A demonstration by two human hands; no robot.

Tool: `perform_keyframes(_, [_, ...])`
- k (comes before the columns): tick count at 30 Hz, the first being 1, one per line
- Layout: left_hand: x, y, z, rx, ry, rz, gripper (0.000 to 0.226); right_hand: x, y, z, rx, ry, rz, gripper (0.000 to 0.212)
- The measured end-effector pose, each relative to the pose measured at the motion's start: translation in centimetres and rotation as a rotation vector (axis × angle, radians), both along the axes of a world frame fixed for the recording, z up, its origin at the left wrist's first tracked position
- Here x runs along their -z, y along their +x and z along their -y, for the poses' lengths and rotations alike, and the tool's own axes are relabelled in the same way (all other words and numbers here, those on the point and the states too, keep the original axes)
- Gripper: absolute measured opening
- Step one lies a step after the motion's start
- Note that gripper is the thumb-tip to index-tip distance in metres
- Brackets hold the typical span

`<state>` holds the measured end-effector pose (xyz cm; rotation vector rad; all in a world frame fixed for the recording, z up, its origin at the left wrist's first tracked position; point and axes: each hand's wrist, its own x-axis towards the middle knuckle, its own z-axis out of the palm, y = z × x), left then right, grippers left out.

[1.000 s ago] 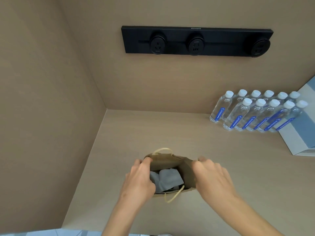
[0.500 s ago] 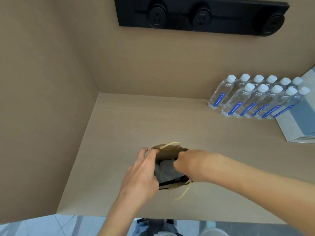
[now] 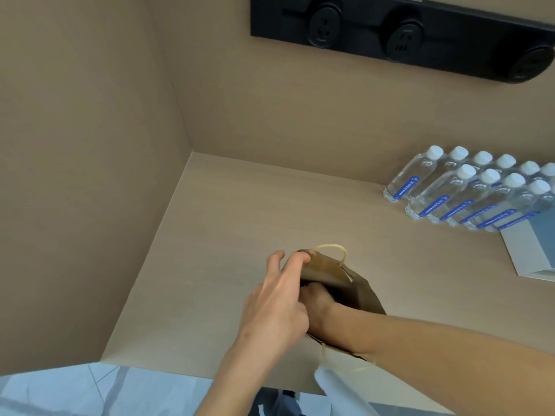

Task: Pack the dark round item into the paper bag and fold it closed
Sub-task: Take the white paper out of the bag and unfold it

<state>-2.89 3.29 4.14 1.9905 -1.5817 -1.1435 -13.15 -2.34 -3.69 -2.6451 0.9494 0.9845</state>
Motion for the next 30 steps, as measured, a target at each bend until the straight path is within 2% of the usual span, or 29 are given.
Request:
perform_keyframes(2, [0.0, 0.1, -0.1, -0.005, -0.006, 0.007, 0.077, -0.5, 0.1, -0.1, 0.068, -0.015, 0.069, 0.037])
perform_keyframes(4, [-0.2, 0.3, -0.1, -0.016, -0.012, 0.027, 0.075, -1.2, 0.7, -0.4, 0.071, -0.045, 0.037, 0.038])
perform_keyframes(6, [-0.3, 1.0, 0.1, -0.035, -0.037, 0.042, 0.073, -2.8, 1.0, 0.1, 0.177, -0.023, 0.029, 0.03])
perform_keyframes(8, [-0.1, 1.8, 0.3, -0.058, -0.101, 0.009, 0.07, -5.6, 0.9, 0.9, 0.338, 0.029, 0.143, 0.02])
perform_keyframes(10, [-0.1, 2.5, 0.5, -0.091, -0.192, -0.071, 0.066, -9.0, -0.3, 1.7, 0.523, 0.057, 0.309, 0.018])
perform_keyframes(12, [-0.5, 3.1, 0.5, -0.149, -0.287, -0.157, 0.063, -12.0, -2.1, 2.1, 0.68, 0.096, 0.507, 0.032])
perform_keyframes(14, [-1.1, 3.5, 0.2, -0.23, -0.369, -0.205, 0.056, -14.6, -3.9, 1.6, 0.851, 0.207, 0.709, 0.036])
perform_keyframes(18, [-2.8, 4.1, -1.0, -0.449, -0.469, -0.4, 0.045, -17.3, -7.0, -0.5, 1.232, 0.572, 1.166, 0.028])
perform_keyframes(21, [-5.1, 3.2, -2.1, -0.468, -0.465, -0.579, 0.04, -18.4, -7.6, -1.7, 1.415, 0.922, 1.507, 0.031])
perform_keyframes(23, [-6.8, 1.9, -2.7, -0.368, -0.394, -0.69, 0.021, -18.8, -7.5, -2.5, 1.484, 1.049, 1.671, 0.034])
perform_keyframes(26, [-9.1, 0.0, -3.1, -0.236, -0.325, -0.887, 0.055, -18.7, -7.3, -3.4, 1.493, 1.148, 1.812, 0.032])
perform_keyframes(30, [-11.1, -1.2, -2.3, -0.223, -0.422, -1.005, 0.054, -19.0, -7.3, -4.3, 1.42, 1.085, 1.813, 0.028])
